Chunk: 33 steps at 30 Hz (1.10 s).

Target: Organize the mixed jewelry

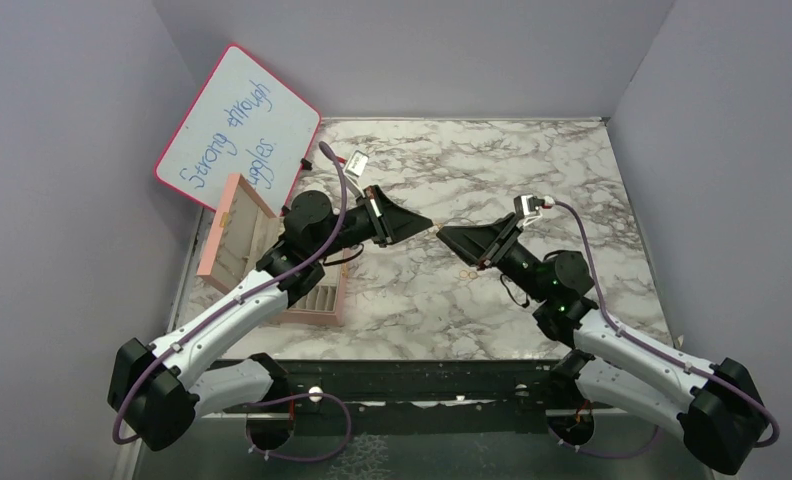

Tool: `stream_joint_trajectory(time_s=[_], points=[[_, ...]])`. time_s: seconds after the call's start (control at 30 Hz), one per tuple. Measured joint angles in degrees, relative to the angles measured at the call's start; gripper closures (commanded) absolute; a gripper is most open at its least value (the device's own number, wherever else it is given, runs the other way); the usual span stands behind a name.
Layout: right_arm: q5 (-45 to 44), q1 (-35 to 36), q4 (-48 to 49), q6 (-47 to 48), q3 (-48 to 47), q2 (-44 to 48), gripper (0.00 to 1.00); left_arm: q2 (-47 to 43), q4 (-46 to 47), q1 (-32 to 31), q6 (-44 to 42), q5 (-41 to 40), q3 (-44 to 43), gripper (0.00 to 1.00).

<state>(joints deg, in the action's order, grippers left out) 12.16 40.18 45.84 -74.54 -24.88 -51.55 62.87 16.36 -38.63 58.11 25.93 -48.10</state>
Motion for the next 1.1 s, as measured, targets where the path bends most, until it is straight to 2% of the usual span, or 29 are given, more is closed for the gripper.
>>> stream_joint_trajectory(time_s=[0.27,0.37,0.53,0.8,0.93,1.1], points=[[-2.2,0.0,1.2,-2.1,0.9,0.4,0.47,-0.3,1.7,0.3,2.1,1.4,0.0,1.00],[-2.3,0.0,1.2,-2.4,0.7,-0.3,0.51,-0.3,1.9,0.4,2.6,1.9,0.0,1.00],[-2.3,0.0,1.4,-3.1,-0.1,-2.3,0.64,-0.4,2.1,0.4,2.9,2.3,0.0,1.00],[-2.3,0.0,2.5,-4.0,-0.1,-2.7,0.75,-1.1,2.6,0.7,3.4,2.7,1.3,1.00],[-2.2,0.0,2.5,-4.1,-0.1,-2.7,0.77,-1.2,2.9,0.7,3.4,2.9,1.6,1.00],[-2.2,0.0,2.5,-4.2,-0.1,-2.7,0.73,-1.6,2.9,0.7,3.4,3.0,1.7,1.00]])
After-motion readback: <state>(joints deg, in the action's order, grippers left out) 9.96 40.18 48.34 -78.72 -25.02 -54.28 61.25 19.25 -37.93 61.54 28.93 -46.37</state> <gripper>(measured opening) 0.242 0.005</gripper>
